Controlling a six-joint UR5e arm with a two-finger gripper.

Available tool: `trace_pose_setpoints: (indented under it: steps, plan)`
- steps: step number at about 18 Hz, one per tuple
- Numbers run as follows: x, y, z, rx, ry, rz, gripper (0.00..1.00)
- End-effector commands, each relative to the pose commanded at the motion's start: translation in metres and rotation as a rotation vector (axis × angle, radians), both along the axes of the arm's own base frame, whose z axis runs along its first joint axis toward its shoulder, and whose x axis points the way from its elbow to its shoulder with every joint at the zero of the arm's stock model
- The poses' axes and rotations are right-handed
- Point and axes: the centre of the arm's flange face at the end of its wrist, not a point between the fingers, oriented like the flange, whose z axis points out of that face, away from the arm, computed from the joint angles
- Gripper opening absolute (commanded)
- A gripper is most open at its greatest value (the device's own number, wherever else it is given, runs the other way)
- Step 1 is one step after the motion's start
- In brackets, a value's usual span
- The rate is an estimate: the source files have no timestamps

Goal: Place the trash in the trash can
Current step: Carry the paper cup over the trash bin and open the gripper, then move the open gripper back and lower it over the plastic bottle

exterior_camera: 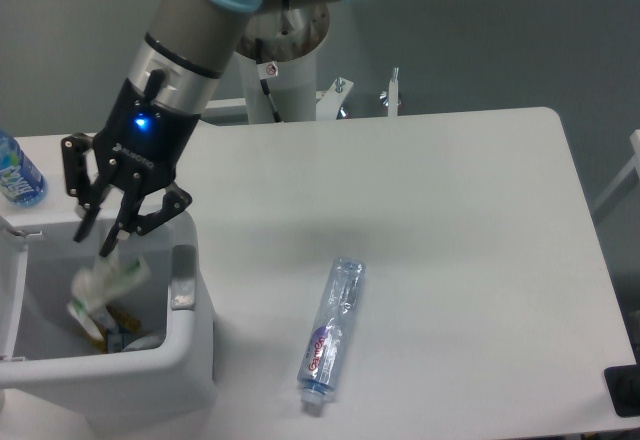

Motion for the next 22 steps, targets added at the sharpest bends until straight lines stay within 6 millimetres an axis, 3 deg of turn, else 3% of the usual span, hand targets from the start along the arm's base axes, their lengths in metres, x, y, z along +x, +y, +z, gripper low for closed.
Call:
trace_pose_setpoints:
  steps: [4, 6, 8, 10, 12, 16, 19, 22]
  plan:
    - [-0.009, -0.003, 0.008, 0.005, -0.013, 0.034, 0.99]
    - [-0.051, -0.015, 0.014, 0.014, -0.006, 0.104, 0.99]
    - [-0.085, -0.015, 0.015, 0.021, 0.0, 0.146, 0.99]
    - [-0.131, -0.014, 0.007, 0.013, -0.006, 0.202, 1.0]
    - [-0.165, -0.016, -0.007, 0.0, -0.01, 0.232, 1.0]
    - [-0.206, -0.014, -0.054, -0.056, -0.034, 0.269, 1.0]
    - [-0.232, -0.008, -0.109, -0.203, 0.081, 0.298, 1.0]
    - [-0.247, 0.0, -0.178, -0.365, 0.151, 0.306, 1.0]
